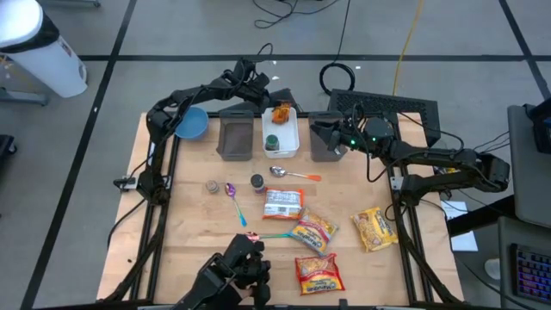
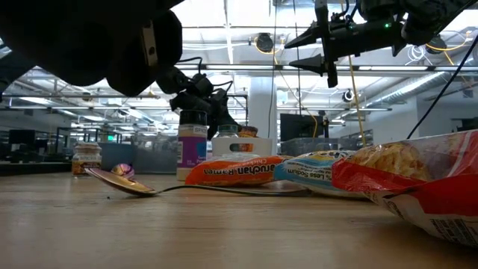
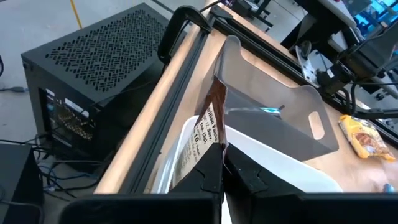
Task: Pick & Place Food Item
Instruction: Put the orange seasoning pack into the white bin
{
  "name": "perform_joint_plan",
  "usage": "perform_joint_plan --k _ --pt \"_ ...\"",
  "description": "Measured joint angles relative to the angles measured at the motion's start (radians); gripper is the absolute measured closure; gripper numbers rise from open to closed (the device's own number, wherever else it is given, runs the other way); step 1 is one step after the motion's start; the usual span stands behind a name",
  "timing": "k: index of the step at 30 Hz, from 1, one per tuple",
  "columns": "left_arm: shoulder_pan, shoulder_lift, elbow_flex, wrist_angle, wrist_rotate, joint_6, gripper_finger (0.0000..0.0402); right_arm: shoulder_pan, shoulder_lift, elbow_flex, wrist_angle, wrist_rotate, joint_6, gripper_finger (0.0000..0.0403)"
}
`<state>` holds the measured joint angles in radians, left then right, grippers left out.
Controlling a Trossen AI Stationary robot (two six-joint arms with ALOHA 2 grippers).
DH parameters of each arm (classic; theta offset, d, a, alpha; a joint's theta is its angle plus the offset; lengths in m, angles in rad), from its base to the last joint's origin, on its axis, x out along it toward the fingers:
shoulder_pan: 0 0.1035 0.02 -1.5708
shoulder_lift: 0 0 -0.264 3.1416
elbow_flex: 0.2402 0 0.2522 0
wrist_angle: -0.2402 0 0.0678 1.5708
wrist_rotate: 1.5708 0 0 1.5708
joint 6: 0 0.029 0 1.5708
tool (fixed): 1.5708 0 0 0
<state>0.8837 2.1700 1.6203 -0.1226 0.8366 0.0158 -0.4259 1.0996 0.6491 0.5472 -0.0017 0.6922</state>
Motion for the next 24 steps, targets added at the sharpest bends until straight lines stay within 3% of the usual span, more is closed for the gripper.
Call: perform_joint_plan --k 6,15,24 --pt "-0.003 0.0 0.0 0.0 -0.009 0.005 0.0381 0.0 0.0 0.0 0.0 0.0 0.0 0.0207" --pt "-0.004 0.0 0.0 0.0 -0.044 0.012 0.0394 0.0 0.0 0.0 0.0 0.0 0.003 0.0207" --pt "-0.005 0.0 0.0 0.0 -0.045 0.008 0.031 0.0 0.0 0.0 -0.003 0.0 0.003 0.0207"
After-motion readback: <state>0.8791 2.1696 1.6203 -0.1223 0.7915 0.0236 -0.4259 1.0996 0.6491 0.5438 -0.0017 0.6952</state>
